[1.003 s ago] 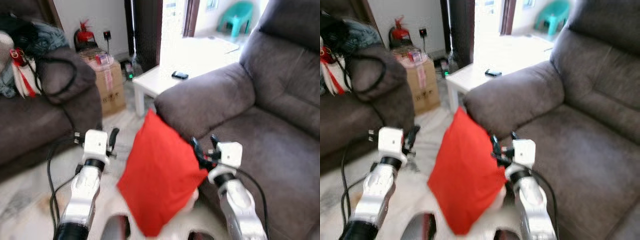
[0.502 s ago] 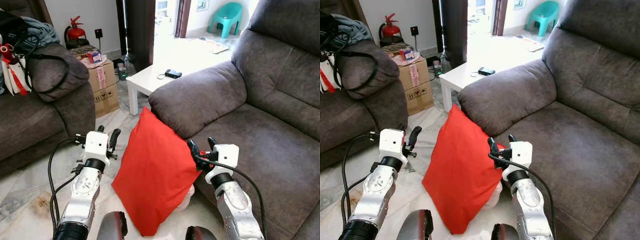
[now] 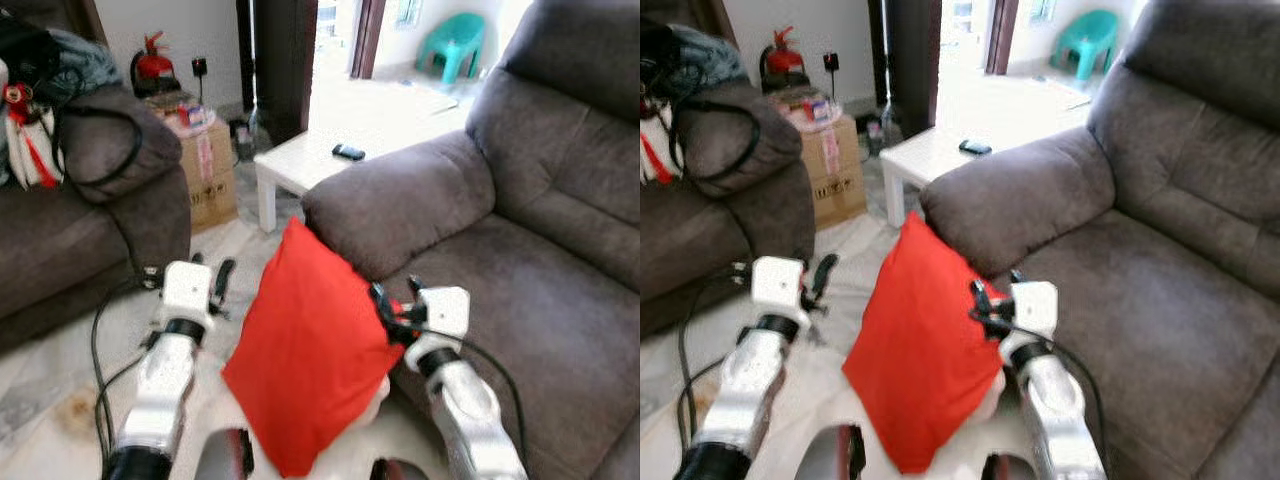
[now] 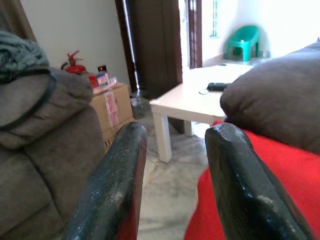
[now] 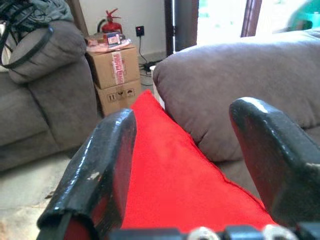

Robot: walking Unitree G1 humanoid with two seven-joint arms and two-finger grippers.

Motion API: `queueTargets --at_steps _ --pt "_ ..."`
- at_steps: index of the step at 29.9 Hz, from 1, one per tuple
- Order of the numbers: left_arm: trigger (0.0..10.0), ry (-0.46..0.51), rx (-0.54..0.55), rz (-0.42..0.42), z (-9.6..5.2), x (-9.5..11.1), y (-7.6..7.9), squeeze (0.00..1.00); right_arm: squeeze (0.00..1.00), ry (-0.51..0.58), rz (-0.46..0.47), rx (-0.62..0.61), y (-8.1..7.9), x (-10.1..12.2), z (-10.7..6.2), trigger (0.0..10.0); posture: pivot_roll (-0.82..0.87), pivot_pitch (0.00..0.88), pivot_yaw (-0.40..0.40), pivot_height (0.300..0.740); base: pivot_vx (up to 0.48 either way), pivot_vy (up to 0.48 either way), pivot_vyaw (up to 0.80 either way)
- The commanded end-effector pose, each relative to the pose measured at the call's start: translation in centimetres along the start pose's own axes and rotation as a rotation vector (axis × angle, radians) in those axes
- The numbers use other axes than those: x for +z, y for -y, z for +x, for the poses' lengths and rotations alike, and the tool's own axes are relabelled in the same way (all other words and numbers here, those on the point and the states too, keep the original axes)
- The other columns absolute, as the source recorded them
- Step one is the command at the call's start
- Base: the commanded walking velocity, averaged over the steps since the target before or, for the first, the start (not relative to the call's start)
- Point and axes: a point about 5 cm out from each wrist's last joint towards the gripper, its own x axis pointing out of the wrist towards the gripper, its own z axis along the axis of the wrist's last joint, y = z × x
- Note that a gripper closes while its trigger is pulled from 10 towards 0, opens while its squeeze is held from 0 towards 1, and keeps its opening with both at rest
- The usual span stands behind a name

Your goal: Move the pillow to the sofa from floor

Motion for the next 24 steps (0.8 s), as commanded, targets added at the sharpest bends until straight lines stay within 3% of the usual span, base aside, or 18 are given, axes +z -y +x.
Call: queueTargets --at_steps 1,18,24 --pt "10.0 0.001 -0.023 -0.013 0.2 0.1 0.9 0.0 0.0 -0.011 -0.014 -0.025 0.9 0.1 -0.2 10.0 0.0 0.0 -0.057 0.593 0.3 0.0 0.0" --pt "10.0 -0.007 -0.03 -0.017 0.3 0.0 0.9 0.0 0.0 -0.077 -0.029 -0.059 1.3 -0.4 -0.1 10.0 -0.01 0.0 -0.054 0.593 0.302 0.0 0.0" --pt "10.0 -0.042 -0.014 -0.083 0.1 -0.4 0.8 0.0 0.0 -0.151 0.036 -0.128 2.2 -1.3 0.4 10.0 0.02 0.0 -0.081 0.593 0.0 0.0 0.0"
